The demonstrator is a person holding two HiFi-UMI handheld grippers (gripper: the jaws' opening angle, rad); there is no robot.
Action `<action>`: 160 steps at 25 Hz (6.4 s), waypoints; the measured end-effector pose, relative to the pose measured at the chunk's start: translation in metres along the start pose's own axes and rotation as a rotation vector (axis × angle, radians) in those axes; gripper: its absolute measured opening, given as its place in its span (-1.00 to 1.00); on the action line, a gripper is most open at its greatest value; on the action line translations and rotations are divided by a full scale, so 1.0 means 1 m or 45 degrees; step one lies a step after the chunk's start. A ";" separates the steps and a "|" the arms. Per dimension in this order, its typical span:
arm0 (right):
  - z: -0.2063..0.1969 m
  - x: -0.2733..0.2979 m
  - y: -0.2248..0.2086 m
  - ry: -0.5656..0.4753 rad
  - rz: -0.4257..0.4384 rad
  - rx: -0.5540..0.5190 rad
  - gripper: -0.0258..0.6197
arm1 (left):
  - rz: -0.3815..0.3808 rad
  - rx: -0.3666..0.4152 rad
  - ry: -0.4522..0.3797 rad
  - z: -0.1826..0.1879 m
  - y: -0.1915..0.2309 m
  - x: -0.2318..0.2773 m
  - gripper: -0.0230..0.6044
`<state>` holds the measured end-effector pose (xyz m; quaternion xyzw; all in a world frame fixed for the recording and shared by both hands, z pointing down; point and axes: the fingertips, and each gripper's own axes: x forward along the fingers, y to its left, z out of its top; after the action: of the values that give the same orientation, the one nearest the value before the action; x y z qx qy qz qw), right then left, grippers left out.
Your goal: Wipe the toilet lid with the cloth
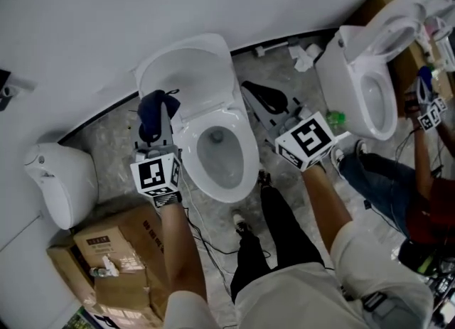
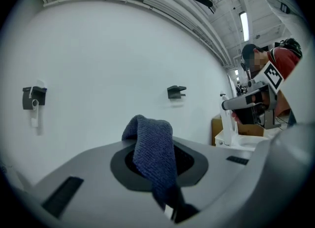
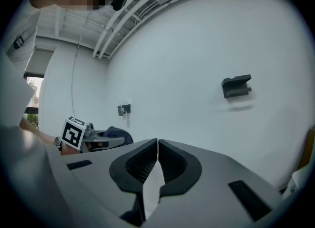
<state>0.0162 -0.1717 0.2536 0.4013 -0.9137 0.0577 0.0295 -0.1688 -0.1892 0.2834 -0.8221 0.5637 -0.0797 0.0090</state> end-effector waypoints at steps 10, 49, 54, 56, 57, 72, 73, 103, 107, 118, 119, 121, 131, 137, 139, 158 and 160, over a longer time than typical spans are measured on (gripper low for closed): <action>-0.037 0.039 -0.032 0.046 0.007 -0.006 -0.83 | 0.095 -0.030 0.049 -0.054 0.038 0.064 -0.76; -0.115 0.060 -0.085 0.150 -0.084 0.054 -0.83 | -0.102 0.155 0.036 -0.108 -0.071 0.173 -0.75; -0.121 0.056 -0.085 0.161 -0.081 0.054 -0.83 | -0.116 0.149 0.093 -0.135 -0.072 0.170 -0.75; -0.125 0.057 -0.084 0.174 -0.079 0.059 -0.83 | -0.097 0.136 0.111 -0.143 -0.063 0.167 -0.76; -0.127 0.058 -0.083 0.179 -0.075 0.058 -0.83 | -0.088 0.138 0.122 -0.146 -0.058 0.165 -0.76; -0.133 0.084 -0.055 0.168 -0.005 0.070 -0.83 | 0.070 0.188 0.182 -0.165 0.031 0.121 -0.76; -0.133 0.084 -0.054 0.165 -0.006 0.075 -0.83 | 0.074 0.187 0.182 -0.165 0.034 0.119 -0.76; -0.148 0.073 -0.074 0.186 -0.044 0.084 -0.83 | 0.250 0.010 0.221 -0.206 0.017 0.126 -0.75; -0.149 0.062 -0.089 0.191 -0.079 0.103 -0.83 | 0.201 0.020 0.197 -0.199 -0.016 0.142 -0.75; -0.160 0.044 -0.102 0.216 -0.129 0.101 -0.83 | 0.048 0.039 0.174 -0.197 -0.090 0.178 -0.75; -0.161 0.042 -0.103 0.226 -0.131 0.102 -0.83 | 0.038 0.037 0.174 -0.197 -0.094 0.179 -0.75; -0.163 0.040 -0.105 0.231 -0.139 0.104 -0.83 | 0.017 0.039 0.169 -0.196 -0.100 0.183 -0.75; -0.181 0.034 -0.106 0.263 -0.148 0.137 -0.83 | -0.183 0.087 0.234 -0.221 -0.146 0.195 -0.75; -0.188 0.040 -0.098 0.274 -0.133 0.138 -0.83 | -0.246 0.129 0.273 -0.242 -0.145 0.192 -0.75; -0.191 0.042 -0.094 0.282 -0.127 0.136 -0.83 | -0.247 0.138 0.290 -0.247 -0.137 0.188 -0.76; -0.198 0.078 -0.056 0.293 -0.053 0.136 -0.83 | 0.006 0.073 0.415 -0.280 -0.008 0.122 -0.76; -0.200 0.080 -0.051 0.301 -0.042 0.136 -0.83 | 0.050 0.061 0.423 -0.283 0.009 0.113 -0.76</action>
<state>0.0015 -0.2387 0.4643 0.4078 -0.8927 0.1525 0.1164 -0.1771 -0.2759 0.5756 -0.7859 0.5713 -0.2278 -0.0633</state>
